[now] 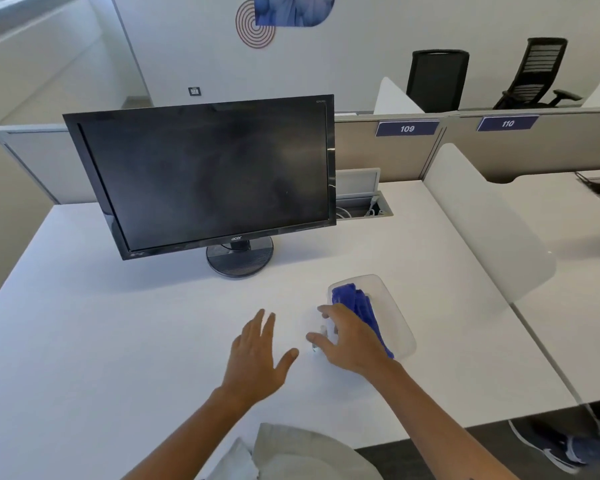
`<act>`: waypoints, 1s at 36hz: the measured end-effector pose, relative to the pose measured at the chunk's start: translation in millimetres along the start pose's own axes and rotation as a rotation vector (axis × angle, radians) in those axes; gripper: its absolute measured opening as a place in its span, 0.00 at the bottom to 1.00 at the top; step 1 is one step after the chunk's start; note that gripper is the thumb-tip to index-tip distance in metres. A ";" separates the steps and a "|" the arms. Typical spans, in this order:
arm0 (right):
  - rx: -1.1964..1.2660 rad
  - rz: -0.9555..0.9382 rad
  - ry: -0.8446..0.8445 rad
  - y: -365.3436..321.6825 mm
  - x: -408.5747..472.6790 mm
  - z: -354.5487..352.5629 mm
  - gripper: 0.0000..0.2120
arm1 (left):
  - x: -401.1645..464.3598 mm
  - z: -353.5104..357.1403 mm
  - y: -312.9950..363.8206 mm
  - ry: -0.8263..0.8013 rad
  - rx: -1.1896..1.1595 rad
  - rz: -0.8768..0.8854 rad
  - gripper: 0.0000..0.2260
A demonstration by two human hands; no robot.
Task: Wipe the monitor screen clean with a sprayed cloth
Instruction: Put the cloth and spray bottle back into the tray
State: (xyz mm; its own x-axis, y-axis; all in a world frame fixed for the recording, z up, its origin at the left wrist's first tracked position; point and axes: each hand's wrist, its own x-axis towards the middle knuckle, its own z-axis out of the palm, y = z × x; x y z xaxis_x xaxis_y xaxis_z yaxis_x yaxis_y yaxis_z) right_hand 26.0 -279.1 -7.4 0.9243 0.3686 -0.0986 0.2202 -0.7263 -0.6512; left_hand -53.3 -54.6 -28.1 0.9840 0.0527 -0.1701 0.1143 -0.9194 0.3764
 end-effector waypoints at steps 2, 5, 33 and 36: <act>-0.073 0.001 -0.048 -2.4 -2.4 5.3 0.33 | 0.1 10.6 -17.0 -0.105 0.048 -0.050 0.46; -0.129 0.026 -0.084 -6.5 -3.7 12.6 0.32 | -1.9 24.1 -38.8 -0.219 0.125 -0.078 0.48; 0.208 0.173 0.309 -18.6 17.0 -42.0 0.09 | -6.6 48.0 -86.6 -0.477 0.177 -0.095 0.49; 0.229 0.241 0.321 -6.2 22.0 -63.3 0.07 | -5.4 47.3 -86.3 -0.499 0.181 -0.095 0.52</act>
State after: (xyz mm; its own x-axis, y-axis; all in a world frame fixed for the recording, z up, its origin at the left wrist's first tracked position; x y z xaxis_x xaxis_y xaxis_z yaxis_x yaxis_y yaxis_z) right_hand 64.8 -303.3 42.1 0.9984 -0.0192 -0.0529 -0.0536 -0.6087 -0.7916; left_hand -75.0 6.0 -102.7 0.7809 -0.0121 -0.6246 0.1310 -0.9744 0.1826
